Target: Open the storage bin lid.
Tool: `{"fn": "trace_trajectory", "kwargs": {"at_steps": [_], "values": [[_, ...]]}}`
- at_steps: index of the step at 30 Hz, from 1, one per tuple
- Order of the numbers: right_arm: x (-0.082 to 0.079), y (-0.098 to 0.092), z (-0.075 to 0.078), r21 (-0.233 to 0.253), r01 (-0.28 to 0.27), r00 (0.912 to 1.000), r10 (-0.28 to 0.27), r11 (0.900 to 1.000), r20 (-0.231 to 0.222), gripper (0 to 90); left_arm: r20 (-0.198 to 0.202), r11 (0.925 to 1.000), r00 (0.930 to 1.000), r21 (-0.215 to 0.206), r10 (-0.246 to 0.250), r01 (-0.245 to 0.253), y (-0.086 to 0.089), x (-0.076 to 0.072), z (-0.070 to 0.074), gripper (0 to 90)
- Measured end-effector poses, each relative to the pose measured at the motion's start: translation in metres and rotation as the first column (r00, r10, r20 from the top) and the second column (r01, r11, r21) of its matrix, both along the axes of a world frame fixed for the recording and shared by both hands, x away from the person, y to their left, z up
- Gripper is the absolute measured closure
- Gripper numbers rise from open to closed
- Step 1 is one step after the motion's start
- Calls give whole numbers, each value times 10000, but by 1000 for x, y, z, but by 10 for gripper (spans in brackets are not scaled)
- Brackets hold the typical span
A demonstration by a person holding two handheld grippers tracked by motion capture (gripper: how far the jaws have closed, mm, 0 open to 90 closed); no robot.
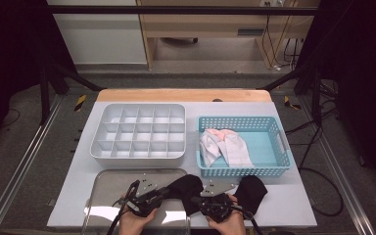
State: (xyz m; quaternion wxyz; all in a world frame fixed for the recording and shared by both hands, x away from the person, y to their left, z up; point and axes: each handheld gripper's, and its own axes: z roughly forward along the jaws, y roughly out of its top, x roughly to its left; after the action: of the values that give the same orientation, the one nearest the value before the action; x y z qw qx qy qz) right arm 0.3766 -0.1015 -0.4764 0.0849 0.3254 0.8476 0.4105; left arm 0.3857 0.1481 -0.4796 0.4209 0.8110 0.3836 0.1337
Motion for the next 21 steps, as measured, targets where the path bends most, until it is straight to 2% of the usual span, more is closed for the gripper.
{"fn": "trace_trajectory", "kwargs": {"at_steps": [3, 7, 9, 11, 12, 17, 21], "values": [[-1, -10, 11, 484, 312, 9986, -333, 9983, 417, 900, -90, 9999, 9999, -113, -105, 104, 2, 0, 1, 856], [0, -31, 24, 1254, 1069, 9884, -1191, 9863, 944, 900, -106, 9998, 9998, -114, -175, 174, 3, 0, 2, 858], [0, -35, 23, 1484, 1131, 9879, -1271, 9824, 884, 895, -53, 9998, 9999, -91, -160, 159, 2, 0, 1, 857], [1, -31, 20, 1368, 951, 9926, -1044, 9860, 625, 853, -5, 9999, 9999, -27, -170, 170, 2, 0, 1, 853], [0, -27, 18, 1261, 902, 9926, -994, 9879, 692, 823, 39, 9999, 9999, -40, -154, 154, 2, 0, 0, 846], [-2, -9, 12, 1069, 354, 9978, -411, 9936, 511, 745, 110, 9999, 9999, -126, 38, -37, 3, 0, -1, 738], [-2, 3, 4, 796, 375, 9976, -419, 9961, 550, 632, 78, 9998, 9999, -177, 109, -107, 4, 1, -2, 702]]}}
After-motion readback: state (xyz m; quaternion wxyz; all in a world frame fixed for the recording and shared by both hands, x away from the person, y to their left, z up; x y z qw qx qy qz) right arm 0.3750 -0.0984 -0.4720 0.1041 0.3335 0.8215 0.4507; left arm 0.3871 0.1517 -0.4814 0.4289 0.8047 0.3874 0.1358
